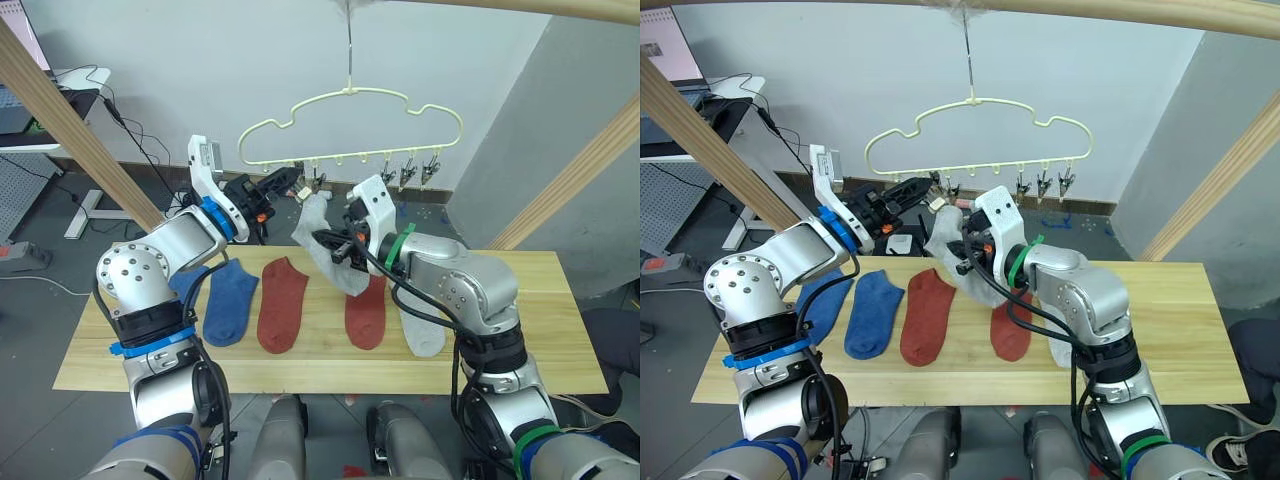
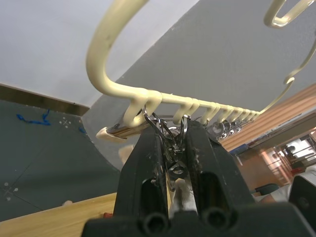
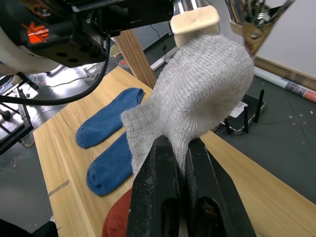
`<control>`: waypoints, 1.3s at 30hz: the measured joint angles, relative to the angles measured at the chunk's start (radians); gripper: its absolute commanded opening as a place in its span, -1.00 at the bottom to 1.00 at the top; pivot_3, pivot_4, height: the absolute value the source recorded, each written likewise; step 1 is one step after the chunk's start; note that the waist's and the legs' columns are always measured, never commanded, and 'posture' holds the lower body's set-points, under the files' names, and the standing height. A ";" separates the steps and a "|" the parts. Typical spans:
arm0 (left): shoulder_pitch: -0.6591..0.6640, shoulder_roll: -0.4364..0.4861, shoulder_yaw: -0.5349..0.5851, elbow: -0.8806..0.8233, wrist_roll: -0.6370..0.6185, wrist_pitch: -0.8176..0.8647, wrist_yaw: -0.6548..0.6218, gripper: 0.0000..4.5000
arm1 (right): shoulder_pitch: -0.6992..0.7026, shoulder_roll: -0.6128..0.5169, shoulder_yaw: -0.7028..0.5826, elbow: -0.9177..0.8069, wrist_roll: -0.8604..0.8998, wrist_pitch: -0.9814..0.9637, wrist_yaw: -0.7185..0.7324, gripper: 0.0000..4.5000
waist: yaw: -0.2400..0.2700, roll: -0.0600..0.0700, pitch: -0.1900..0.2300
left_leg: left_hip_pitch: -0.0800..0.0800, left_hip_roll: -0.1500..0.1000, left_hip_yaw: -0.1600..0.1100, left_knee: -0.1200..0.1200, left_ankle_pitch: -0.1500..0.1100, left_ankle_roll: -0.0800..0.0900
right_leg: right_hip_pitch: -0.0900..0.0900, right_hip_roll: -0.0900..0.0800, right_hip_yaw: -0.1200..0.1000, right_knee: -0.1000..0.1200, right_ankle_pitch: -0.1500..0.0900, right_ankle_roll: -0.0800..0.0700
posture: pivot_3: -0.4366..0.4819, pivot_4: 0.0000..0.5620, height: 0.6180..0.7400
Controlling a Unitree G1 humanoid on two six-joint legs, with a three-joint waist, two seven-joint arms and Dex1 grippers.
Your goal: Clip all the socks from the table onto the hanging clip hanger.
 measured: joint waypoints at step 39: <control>0.114 0.167 -0.035 -0.097 -0.107 0.018 -0.034 1.00 | -0.079 0.219 -0.104 0.203 0.133 -0.025 -0.037 -0.68 | -0.002 0.000 0.000 | 0.000 0.002 -0.001 -0.005 0.000 0.000 | -0.004 0.000 0.002 -0.001 0.000 0.000 | 0.19 -0.07 1.00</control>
